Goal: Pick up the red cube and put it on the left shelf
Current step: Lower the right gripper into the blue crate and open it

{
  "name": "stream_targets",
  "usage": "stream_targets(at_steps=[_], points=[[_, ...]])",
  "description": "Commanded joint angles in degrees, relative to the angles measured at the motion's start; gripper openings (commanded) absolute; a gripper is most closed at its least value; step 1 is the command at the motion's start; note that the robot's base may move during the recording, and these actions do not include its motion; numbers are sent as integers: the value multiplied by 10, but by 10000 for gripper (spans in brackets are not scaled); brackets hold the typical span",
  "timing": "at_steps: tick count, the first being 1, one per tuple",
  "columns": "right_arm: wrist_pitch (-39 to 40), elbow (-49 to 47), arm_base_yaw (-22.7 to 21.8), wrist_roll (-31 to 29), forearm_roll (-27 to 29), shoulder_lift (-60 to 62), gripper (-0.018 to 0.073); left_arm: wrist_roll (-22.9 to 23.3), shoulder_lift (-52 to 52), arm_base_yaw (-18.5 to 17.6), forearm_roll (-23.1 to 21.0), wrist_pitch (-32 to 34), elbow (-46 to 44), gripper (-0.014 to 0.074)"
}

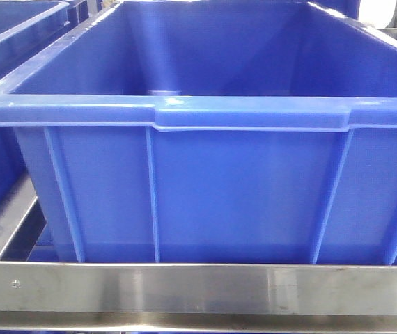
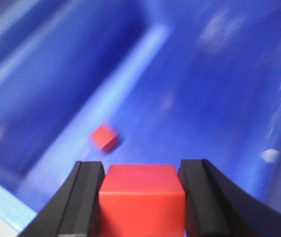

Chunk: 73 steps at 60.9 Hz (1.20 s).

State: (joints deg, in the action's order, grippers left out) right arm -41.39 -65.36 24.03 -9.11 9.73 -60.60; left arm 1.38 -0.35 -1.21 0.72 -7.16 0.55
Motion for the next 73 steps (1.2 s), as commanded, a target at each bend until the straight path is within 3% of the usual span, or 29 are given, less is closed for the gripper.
stream_targets(at_steps=[1,27,55,62,73], points=[[18,-52,13,-13,2,-44,174,0,-9,-1,-3,49,13,101],[38,-83,16,-13,2,-270,174,0,-9,-1,-3,49,13,101],[56,-83,16,-13,2,-376,181,0,-9,-1,-3,49,13,101],[57,-83,16,-13,2,-379,247,0,-9,-1,-3,49,13,101],[54,-83,16,-13,2,-379,426,0,-9,-1,-3,49,13,101]])
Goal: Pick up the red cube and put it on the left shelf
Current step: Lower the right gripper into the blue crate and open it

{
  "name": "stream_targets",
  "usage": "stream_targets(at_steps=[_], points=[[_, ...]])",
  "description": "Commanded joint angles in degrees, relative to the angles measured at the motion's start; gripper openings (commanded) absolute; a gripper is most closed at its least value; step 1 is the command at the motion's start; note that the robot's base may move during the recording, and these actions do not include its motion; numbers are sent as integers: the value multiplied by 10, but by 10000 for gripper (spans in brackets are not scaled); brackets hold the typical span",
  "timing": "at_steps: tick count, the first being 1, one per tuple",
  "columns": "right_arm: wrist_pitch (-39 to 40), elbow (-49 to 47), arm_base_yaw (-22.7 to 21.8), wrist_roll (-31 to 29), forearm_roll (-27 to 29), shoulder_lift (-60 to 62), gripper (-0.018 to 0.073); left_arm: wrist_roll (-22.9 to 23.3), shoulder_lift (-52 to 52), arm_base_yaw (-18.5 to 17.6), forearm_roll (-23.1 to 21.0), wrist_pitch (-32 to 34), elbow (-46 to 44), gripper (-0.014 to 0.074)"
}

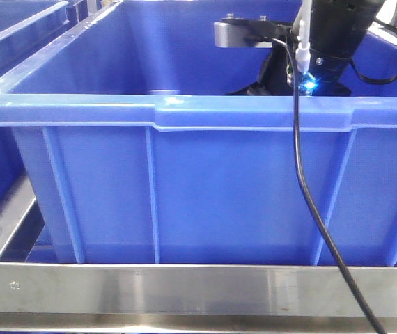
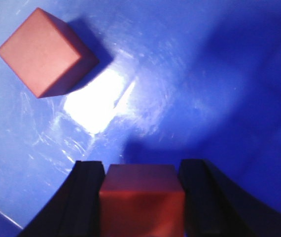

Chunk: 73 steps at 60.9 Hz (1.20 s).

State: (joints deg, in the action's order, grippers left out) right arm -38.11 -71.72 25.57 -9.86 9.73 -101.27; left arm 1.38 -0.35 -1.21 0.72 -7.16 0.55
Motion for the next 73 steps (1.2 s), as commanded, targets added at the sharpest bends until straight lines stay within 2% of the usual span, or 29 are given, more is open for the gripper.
stream_targets(at_steps=[1,11,25,31,36,41,42,47,50,73], points=[[20,-19,1,-6,2,28,438,0,-9,-1,-3,49,13,101],[8,-20,1,-6,2,28,556,0,-9,-1,-3,49,13,101],[-40,-61,1,-6,2,32,559,0,-9,-1,-3,49,13,101],[-33,-65,1,-6,2,51,553,0,-9,-1,-3,49,13,101],[-24,-64,1,-6,2,75,488,0,-9,-1,-3,49,13,101],[-9,-55,1,-6,2,107,338,0,-9,-1,-3,49,13,101],[-4,-51,1,-6,2,119,274,0,-9,-1,-3,49,13,101],[13,-30,1,-6,2,159,115,0,-9,-1,-3,49,13,101],[21,-16,1,-6,3,187,48,0,-9,-1,-3,49,13,101],[148,161,1,-6,5,429,57,0,-9,-1,-3,49,13,101]])
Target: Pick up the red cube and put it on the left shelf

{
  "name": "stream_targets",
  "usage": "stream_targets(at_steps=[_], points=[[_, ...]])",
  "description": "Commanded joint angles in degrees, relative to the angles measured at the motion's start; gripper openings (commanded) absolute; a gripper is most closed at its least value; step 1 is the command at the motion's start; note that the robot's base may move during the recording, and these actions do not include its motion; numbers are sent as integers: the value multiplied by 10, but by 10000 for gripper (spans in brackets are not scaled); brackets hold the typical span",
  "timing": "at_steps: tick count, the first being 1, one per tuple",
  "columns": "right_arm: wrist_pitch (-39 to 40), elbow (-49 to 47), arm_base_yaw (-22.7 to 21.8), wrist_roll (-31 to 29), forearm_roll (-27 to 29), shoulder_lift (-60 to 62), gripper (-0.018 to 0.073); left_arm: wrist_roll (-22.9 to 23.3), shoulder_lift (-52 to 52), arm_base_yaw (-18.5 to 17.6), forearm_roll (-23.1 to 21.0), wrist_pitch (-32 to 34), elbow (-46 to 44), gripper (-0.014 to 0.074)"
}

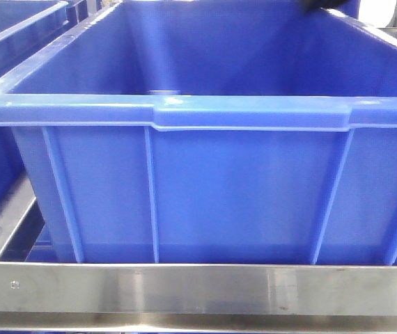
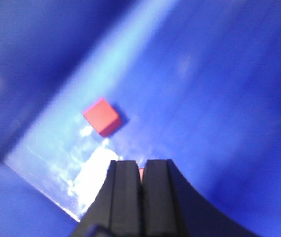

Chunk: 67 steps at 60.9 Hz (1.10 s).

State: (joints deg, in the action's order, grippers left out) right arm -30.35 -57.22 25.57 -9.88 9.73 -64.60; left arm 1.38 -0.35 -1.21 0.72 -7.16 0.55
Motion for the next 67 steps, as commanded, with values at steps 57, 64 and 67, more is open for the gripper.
stream_targets(at_steps=[57,64,67], points=[[110,304,1,-5,9,506,57,0,-9,-1,-3,49,13,101],[110,304,1,-5,9,506,57,0,-9,-1,-3,49,13,101],[110,304,1,-5,9,506,57,0,-9,-1,-3,49,13,101]])
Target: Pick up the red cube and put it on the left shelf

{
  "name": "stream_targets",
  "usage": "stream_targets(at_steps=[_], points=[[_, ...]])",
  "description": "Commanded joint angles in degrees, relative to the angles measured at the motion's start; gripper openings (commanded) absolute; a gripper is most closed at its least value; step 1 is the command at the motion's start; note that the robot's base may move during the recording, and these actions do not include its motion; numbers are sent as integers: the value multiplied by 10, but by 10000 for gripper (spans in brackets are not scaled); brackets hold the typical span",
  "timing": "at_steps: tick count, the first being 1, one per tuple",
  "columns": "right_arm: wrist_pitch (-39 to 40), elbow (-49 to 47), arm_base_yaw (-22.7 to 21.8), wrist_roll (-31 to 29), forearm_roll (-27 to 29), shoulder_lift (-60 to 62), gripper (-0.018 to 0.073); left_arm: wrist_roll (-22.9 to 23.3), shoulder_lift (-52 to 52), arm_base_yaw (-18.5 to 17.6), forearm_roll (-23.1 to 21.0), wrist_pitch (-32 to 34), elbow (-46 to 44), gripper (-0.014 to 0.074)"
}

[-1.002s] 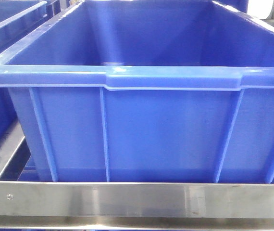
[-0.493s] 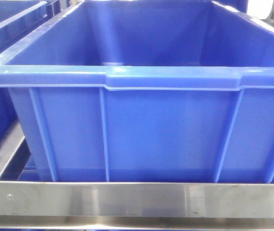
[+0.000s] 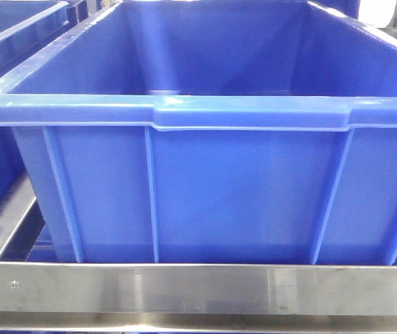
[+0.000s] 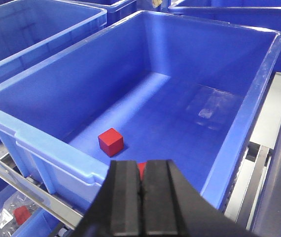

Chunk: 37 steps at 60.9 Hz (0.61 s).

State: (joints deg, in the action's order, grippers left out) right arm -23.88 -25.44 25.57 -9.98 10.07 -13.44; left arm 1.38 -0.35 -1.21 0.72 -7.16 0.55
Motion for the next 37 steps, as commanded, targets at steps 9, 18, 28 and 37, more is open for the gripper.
stream_targets(at_steps=[9,18,28,37], points=[[46,-12,1,-4,5,-5,57,0,-9,-1,-3,49,13,101],[94,14,-27,11,5,-5,57,0,-9,-1,-3,49,13,101],[125,66,-141,38,5,-3,57,0,-9,-1,-3,49,13,101],[129,121,-231,38,5,28,57,0,-9,-1,-3,49,13,101]])
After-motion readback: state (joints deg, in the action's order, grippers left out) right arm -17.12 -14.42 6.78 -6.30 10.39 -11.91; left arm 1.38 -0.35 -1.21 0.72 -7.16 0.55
